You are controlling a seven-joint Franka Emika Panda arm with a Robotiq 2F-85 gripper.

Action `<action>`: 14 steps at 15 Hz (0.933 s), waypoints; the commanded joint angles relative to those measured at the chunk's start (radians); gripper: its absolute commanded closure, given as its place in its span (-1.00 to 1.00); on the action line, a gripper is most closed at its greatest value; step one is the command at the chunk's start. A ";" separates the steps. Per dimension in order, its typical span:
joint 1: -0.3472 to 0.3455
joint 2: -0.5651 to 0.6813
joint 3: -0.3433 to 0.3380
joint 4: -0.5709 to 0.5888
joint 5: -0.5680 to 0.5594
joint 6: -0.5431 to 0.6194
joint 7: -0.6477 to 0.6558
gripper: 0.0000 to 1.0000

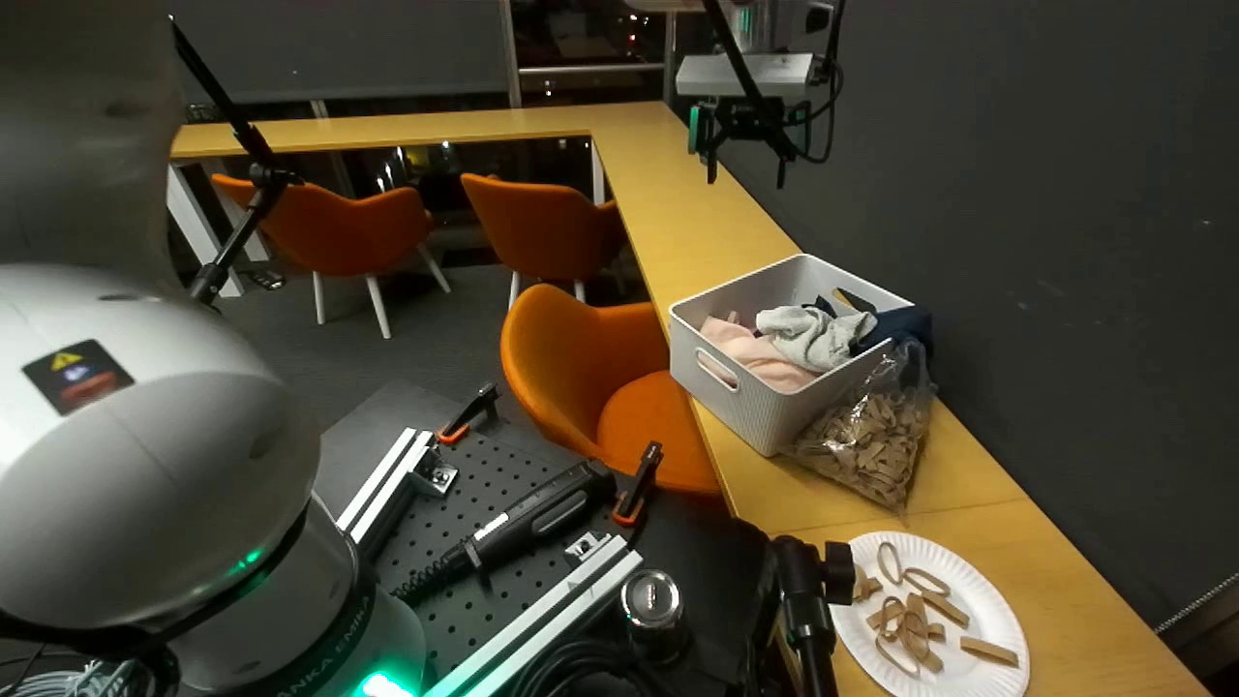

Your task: Remove the peach and blue shirts from the white basket and put them on the backrest of the orange chair

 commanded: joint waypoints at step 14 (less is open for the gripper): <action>-0.011 0.324 0.016 0.105 -0.046 0.215 0.034 -1.00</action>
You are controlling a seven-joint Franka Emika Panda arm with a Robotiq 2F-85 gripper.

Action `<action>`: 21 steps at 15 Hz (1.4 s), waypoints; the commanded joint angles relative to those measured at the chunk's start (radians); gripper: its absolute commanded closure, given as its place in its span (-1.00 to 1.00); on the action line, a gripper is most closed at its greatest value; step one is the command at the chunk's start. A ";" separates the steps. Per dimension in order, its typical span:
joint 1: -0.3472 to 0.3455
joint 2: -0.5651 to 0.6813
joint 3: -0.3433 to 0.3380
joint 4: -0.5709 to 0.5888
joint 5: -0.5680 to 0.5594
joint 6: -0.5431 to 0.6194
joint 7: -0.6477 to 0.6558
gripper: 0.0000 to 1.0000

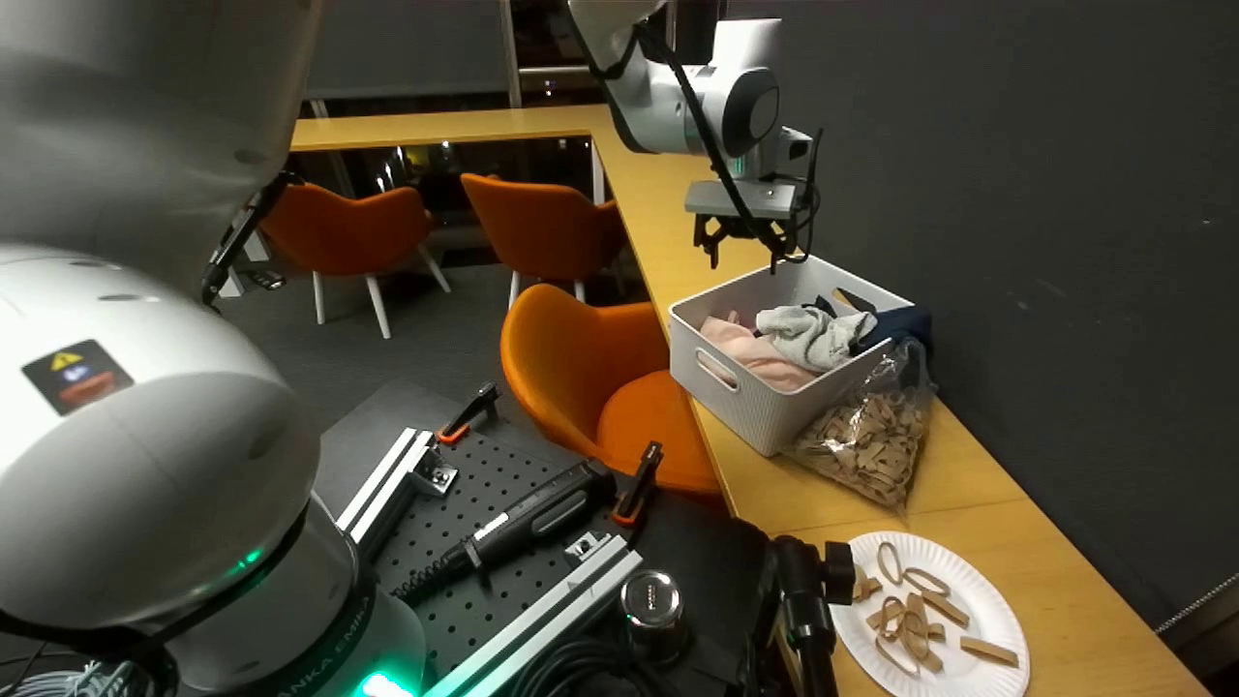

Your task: Remove the peach and blue shirts from the white basket and put them on the backrest of the orange chair

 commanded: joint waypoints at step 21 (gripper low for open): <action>-0.001 0.501 -0.032 0.601 -0.098 -0.251 -0.007 -1.00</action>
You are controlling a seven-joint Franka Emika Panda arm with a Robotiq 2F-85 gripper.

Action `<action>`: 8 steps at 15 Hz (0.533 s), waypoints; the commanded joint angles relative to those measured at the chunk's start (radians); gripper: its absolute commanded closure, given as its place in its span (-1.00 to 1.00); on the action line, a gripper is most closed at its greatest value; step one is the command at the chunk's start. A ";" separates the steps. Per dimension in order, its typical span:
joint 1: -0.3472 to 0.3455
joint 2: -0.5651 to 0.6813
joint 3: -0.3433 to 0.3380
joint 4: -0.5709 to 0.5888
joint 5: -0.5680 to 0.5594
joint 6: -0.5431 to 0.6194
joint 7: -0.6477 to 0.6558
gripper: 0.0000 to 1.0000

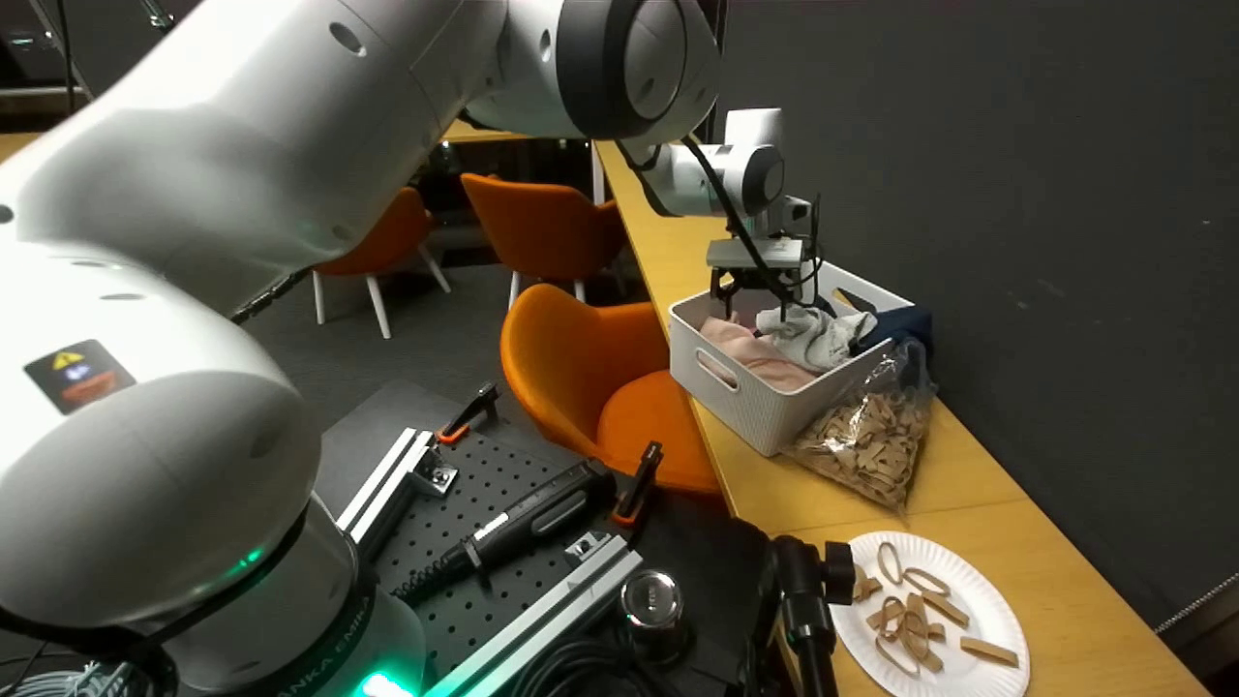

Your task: Remove the peach and blue shirts from the white basket and put them on the backrest of the orange chair

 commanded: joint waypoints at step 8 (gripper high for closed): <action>-0.029 0.237 0.016 0.355 -0.005 -0.212 -0.049 -1.00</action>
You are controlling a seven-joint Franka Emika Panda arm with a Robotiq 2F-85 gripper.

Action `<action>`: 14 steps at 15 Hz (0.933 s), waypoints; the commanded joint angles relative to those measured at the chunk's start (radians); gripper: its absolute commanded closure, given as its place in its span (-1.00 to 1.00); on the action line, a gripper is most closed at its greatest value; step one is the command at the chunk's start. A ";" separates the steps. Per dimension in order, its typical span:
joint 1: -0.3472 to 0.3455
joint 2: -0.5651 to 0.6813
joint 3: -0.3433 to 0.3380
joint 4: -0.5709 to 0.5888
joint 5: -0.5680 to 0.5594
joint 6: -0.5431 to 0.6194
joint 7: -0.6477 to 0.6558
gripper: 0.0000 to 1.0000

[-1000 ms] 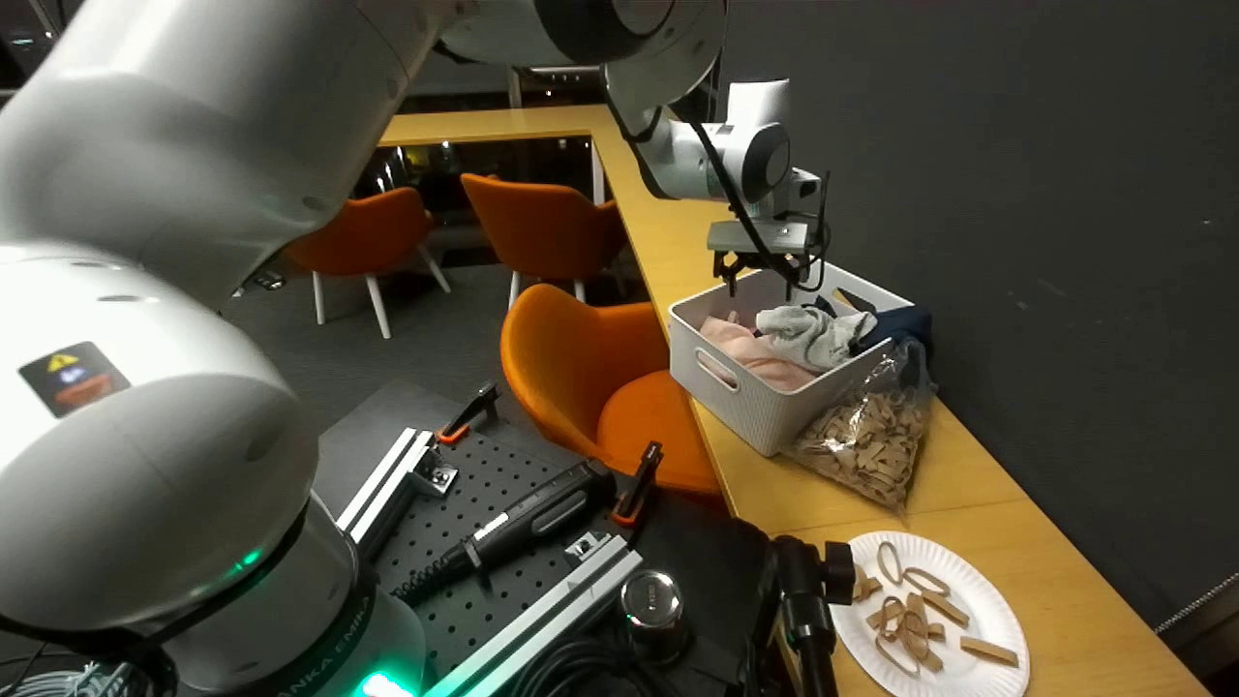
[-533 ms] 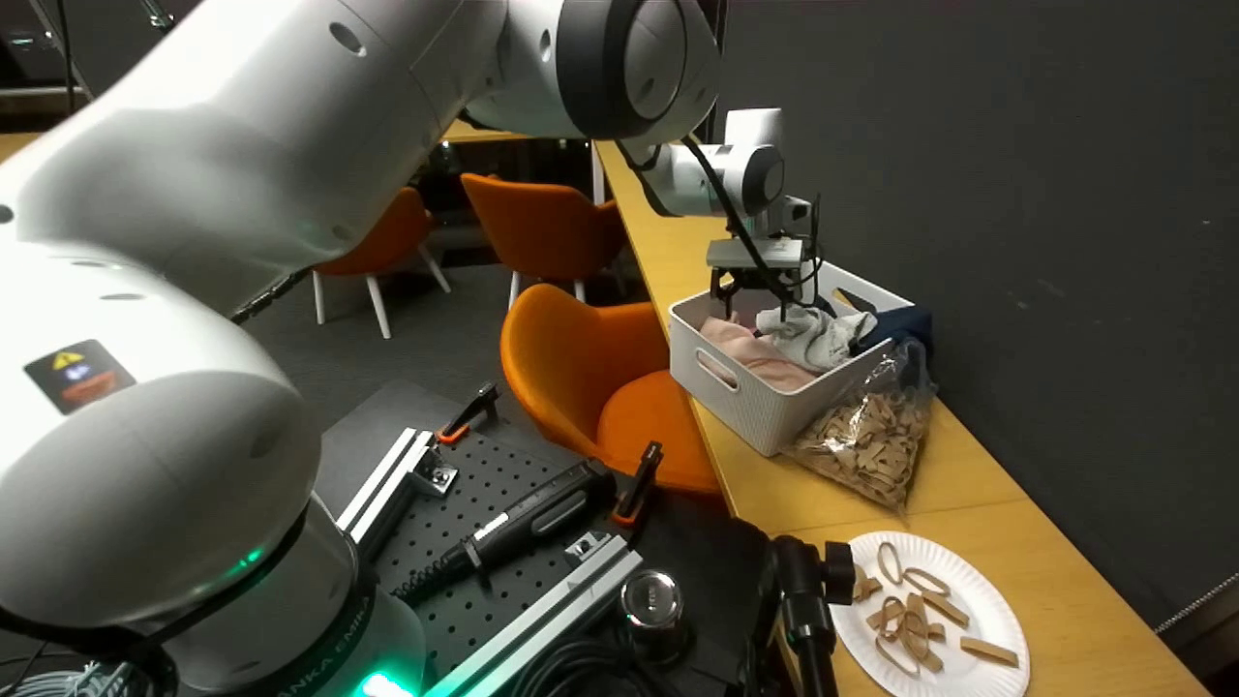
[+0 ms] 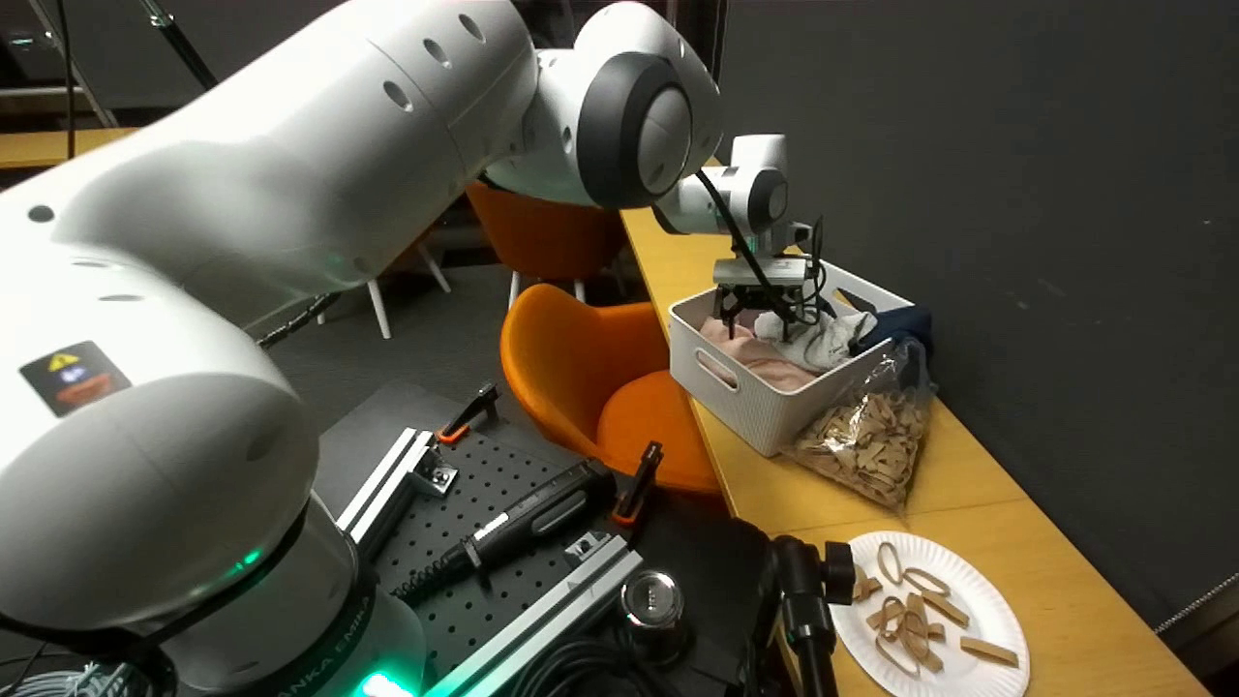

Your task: Remove the peach and blue shirts from the white basket and put them on the backrest of the orange chair

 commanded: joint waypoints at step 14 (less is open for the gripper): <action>-0.033 0.194 0.036 0.324 0.018 -0.191 -0.031 0.26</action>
